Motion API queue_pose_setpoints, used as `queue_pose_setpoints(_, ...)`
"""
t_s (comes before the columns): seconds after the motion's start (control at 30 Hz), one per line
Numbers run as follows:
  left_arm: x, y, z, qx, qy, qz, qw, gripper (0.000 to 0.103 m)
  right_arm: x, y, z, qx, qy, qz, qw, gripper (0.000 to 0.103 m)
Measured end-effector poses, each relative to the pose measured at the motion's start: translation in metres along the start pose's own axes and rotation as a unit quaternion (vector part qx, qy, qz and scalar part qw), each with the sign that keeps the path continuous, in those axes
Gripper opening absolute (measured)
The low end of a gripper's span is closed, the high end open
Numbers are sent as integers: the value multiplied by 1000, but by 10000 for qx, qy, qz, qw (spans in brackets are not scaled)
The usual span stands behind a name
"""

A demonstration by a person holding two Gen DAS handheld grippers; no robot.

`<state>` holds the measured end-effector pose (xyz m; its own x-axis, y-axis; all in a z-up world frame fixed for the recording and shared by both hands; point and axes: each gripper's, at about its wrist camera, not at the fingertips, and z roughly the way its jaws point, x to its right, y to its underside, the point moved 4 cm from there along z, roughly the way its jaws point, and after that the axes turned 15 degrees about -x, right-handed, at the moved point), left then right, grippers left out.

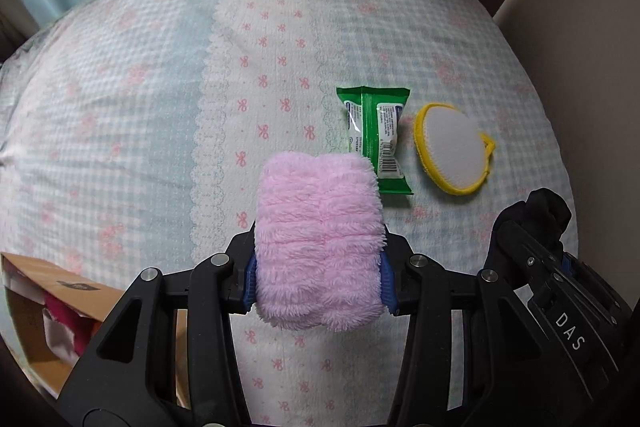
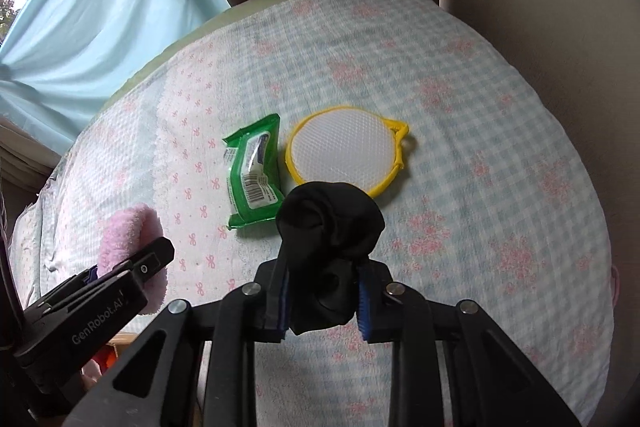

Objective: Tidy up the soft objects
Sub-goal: 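Carry the pink and black scrunchies over the box with both tools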

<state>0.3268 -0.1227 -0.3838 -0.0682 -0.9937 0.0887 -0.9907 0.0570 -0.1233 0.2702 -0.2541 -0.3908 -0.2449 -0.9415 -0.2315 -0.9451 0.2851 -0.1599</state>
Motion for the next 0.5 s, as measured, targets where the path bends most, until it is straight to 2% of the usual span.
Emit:
queue_pose_setpoints(0.27, 7, 33, -114, 737, 157, -24, 9972, 42, -33, 21, -100, 558, 9, -357, 9978, 23)
queue_pose_setpoints(0.5, -17, 77, -204, 1266, 157, -176, 9917, 42, -81, 55, -178, 882, -101, -999, 9910, 23)
